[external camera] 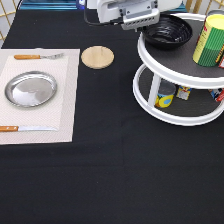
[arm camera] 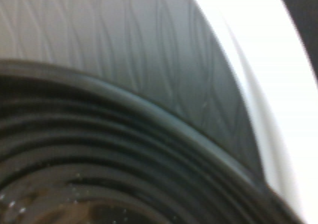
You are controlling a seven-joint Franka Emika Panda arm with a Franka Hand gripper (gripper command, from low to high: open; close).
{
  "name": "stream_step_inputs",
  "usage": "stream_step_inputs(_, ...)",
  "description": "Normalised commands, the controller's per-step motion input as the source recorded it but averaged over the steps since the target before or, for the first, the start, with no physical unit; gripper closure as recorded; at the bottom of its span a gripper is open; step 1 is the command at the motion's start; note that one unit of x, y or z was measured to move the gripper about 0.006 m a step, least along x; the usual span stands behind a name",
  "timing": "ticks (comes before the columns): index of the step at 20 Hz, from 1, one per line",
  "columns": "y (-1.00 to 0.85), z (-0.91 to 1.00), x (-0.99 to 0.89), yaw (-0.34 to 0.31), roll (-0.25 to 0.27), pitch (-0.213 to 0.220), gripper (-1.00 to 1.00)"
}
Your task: Pick up the bowl from the lazy Susan and put bowl on the plate
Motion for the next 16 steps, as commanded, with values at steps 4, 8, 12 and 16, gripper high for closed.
stream_step_inputs(4, -0.88, 0.81, 0.00, 0.000, 0.208, 0.042, 1.00)
stream_step_inputs(8, -1.00, 0.49, 0.00, 0.000, 0.092, -0.025, 1.00)
stream_step_inputs(12, -1.00, -0.03, -0.01, 0.000, 0.012, -0.054, 1.00)
stream_step_inputs(16, -1.00, -0.31, -0.08, 0.000, 0.000, -0.069, 1.00)
